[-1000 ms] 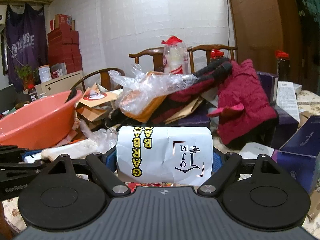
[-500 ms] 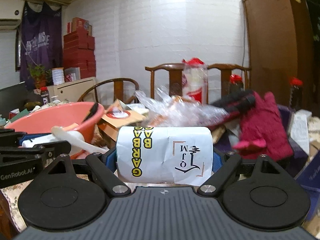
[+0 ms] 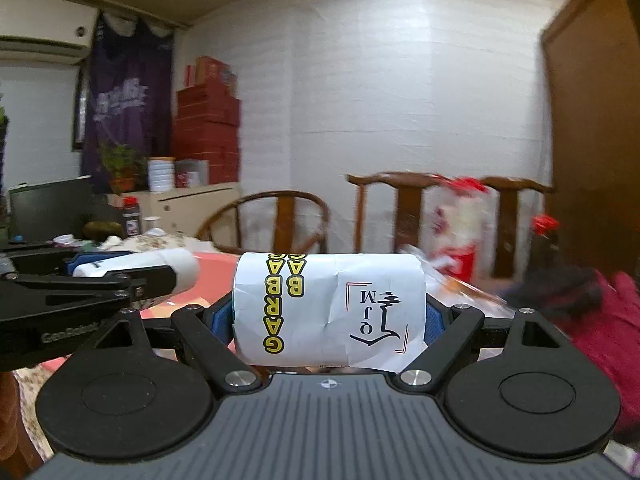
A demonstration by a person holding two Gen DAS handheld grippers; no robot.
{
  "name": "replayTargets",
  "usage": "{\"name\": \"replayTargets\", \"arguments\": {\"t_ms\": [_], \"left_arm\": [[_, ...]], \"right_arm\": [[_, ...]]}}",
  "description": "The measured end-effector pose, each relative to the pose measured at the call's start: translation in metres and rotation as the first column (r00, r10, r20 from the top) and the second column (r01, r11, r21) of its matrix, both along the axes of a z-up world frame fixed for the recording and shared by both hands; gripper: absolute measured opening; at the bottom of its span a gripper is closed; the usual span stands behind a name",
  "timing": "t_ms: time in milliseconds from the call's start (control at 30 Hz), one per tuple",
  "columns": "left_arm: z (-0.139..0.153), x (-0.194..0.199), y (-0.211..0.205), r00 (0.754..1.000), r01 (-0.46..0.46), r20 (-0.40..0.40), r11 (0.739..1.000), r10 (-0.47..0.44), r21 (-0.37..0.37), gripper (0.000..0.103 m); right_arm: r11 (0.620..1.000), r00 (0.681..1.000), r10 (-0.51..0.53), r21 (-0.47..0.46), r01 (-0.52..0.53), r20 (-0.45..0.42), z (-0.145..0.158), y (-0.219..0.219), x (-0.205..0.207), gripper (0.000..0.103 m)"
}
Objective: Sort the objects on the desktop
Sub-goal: 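Carry the bottle and roll to the basin and open the left gripper over it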
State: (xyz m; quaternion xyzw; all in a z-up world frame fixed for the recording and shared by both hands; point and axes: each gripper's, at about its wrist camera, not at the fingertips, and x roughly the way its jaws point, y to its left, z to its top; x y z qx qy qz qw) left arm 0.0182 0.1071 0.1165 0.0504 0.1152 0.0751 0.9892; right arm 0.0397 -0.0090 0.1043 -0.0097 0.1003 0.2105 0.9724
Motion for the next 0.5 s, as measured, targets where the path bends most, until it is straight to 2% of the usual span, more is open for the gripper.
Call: {"name": "replayTargets", "arguments": {"t_ms": [200, 400, 467, 500], "left_arm": [[0.000, 0.012, 0.052, 0.993, -0.117, -0.003, 0.993, 0.117, -0.007, 0.038], [-0.012, 0.024, 0.097, 0.976, -0.212, -0.054, 0.977, 0.211, -0.004, 0.038], [-0.018, 0.029, 0.110, 0.969, -0.235, -0.076, 0.972, 0.233, -0.005, 0.041], [-0.022, 0.031, 0.115, 0.966, -0.245, -0.088, 0.970, 0.243, -0.007, 0.046]], "right_arm": [[0.995, 0.995, 0.099, -0.007, -0.099, -0.002, 0.007, 0.056, 0.030, 0.087], [0.984, 0.984, 0.175, -0.025, -0.176, -0.030, -0.001, 0.109, 0.051, 0.087], [0.981, 0.980, 0.190, -0.033, -0.192, -0.055, -0.007, 0.125, 0.060, 0.087], [0.979, 0.978, 0.197, -0.044, -0.200, -0.075, -0.011, 0.132, 0.065, 0.087]]}}
